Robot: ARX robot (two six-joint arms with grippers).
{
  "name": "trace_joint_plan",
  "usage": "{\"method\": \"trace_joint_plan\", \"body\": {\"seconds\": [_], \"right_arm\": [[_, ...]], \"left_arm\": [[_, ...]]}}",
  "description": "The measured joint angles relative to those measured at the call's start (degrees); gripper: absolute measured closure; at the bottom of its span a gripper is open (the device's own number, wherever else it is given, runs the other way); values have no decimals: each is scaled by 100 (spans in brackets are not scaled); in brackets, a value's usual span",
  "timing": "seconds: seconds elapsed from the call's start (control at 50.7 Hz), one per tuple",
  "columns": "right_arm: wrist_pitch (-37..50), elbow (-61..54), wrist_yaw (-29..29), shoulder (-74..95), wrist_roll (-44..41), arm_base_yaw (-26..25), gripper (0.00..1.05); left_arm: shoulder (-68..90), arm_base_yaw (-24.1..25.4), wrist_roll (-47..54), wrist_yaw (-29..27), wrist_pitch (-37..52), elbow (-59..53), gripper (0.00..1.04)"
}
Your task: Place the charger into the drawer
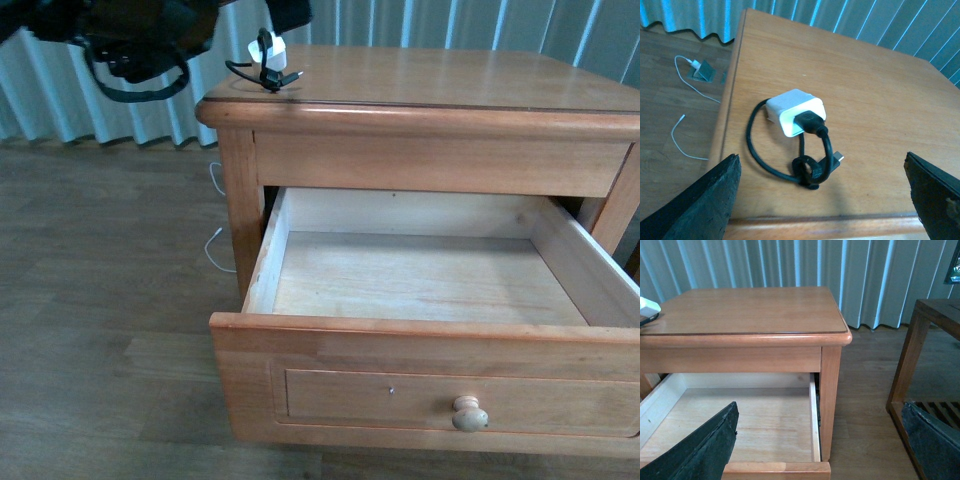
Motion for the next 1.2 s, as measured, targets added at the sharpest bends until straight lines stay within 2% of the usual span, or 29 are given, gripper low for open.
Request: {"method": "trace_joint_plan", "body": {"seconds": [0.178, 0.592, 0.651, 0.829, 0.928, 1.145, 1.204], "right_arm": [[0, 0, 2, 2, 0, 0, 8], [0, 0, 0, 0, 0, 0, 8], [0, 0, 0, 0, 0, 0, 8], [0, 0, 0, 2, 0, 0, 8], [0, 0, 0, 2, 0, 0, 8], [0, 0, 2, 2, 0, 0, 8], [0, 0, 2, 2, 0, 0, 8]], "left_arm": [[793, -184, -177, -258, -208, 892, 6], [1244, -223, -509, -627, -354, 1486, 7], [1246, -232, -516, -649, -372, 1486, 20], [1255, -238, -518, -658, -369, 1486, 46], [1237, -236, -518, -671, -334, 1419, 66], [935, -192, -531, -599, -208, 944, 100], [772, -181, -538, -525, -136, 763, 100]]}}
